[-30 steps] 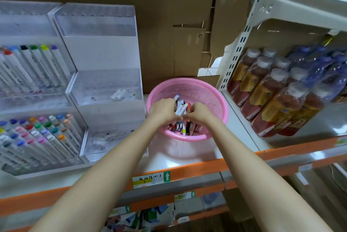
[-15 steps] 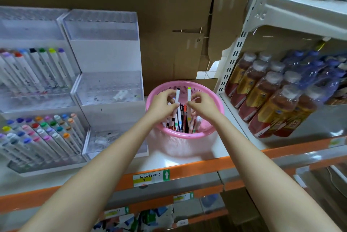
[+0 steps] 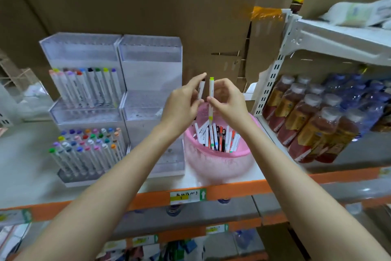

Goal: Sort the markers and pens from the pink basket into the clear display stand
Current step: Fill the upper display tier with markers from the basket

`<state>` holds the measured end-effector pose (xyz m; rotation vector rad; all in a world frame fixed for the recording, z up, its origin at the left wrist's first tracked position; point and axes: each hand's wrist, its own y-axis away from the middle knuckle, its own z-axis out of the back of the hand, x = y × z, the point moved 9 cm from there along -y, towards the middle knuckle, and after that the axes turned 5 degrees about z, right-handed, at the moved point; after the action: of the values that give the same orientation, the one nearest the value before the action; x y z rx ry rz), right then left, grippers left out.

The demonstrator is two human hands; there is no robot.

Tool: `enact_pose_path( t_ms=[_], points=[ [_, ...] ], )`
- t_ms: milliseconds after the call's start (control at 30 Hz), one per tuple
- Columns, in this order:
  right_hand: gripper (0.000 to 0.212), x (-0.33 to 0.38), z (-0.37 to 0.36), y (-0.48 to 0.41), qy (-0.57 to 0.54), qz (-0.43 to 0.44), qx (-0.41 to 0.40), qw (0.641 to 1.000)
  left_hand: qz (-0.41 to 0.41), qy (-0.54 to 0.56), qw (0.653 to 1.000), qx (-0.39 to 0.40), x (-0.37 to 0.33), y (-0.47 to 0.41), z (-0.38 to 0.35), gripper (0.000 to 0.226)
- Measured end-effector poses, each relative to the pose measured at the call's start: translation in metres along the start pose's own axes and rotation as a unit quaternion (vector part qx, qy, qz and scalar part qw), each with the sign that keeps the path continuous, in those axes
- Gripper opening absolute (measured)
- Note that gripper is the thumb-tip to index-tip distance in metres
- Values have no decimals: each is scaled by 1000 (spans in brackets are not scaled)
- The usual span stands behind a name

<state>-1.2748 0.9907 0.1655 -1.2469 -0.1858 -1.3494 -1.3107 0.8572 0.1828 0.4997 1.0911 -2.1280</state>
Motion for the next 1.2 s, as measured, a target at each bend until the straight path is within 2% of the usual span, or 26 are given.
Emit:
enact_pose_path(
  t_ms=[100, 333, 600, 900, 1200],
  points=[
    [23, 31, -16, -7, -1, 35, 9, 999, 26, -9, 999, -44, 10, -1, 44, 62],
    [26, 87, -91, -24, -66, 41, 52, 996, 60, -15, 993, -105, 47, 12, 134, 60],
    [24, 126, -170, -46, -90, 50, 66, 992, 77, -25, 989, -126, 95, 17, 203, 56],
    [24, 136, -215, -69, -80, 55, 45, 994, 49, -9, 990, -129, 130, -2, 232, 53],
    [27, 140, -224, -77, -40, 75, -20, 996, 17, 19, 992, -121, 141, -18, 231, 52]
  ],
)
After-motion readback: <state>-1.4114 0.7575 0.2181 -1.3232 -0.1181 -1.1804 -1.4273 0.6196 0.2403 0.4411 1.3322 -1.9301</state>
